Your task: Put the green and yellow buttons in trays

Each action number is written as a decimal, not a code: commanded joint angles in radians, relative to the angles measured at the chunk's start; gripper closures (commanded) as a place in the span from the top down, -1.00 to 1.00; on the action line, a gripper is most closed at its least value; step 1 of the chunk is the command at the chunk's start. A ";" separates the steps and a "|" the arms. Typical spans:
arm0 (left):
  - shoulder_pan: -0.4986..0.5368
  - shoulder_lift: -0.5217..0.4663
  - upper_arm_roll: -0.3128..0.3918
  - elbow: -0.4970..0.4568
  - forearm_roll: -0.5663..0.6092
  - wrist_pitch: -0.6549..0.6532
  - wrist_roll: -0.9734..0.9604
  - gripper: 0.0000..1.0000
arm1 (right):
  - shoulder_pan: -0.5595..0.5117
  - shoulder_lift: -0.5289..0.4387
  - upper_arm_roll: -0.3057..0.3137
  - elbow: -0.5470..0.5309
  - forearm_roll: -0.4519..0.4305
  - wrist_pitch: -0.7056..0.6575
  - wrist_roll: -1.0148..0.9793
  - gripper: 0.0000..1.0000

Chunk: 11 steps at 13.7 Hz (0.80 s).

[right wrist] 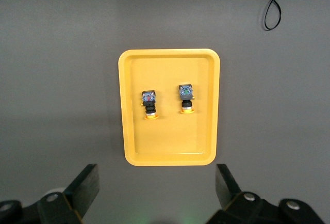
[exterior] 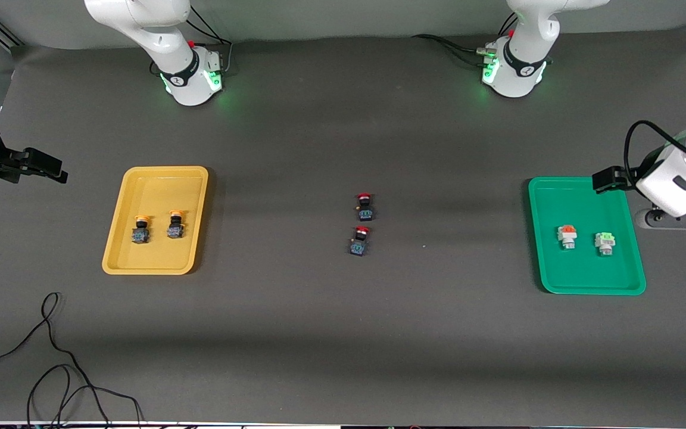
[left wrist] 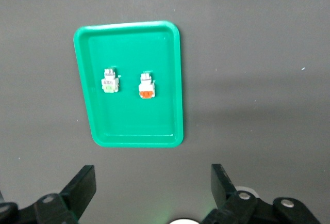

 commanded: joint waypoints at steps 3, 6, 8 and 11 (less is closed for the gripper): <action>0.024 -0.149 -0.030 -0.228 -0.020 0.141 0.012 0.99 | 0.000 -0.007 0.001 0.008 -0.011 -0.005 0.010 1.00; 0.039 -0.143 -0.060 -0.220 -0.018 0.146 0.010 0.99 | 0.000 -0.007 0.001 0.008 -0.011 -0.005 0.010 1.00; 0.035 -0.135 -0.057 -0.218 -0.018 0.146 0.010 0.99 | 0.000 -0.007 0.001 0.006 -0.011 -0.005 0.010 1.00; 0.047 -0.122 -0.058 -0.206 -0.020 0.141 0.014 0.99 | 0.000 -0.006 0.001 0.008 -0.011 -0.005 0.008 1.00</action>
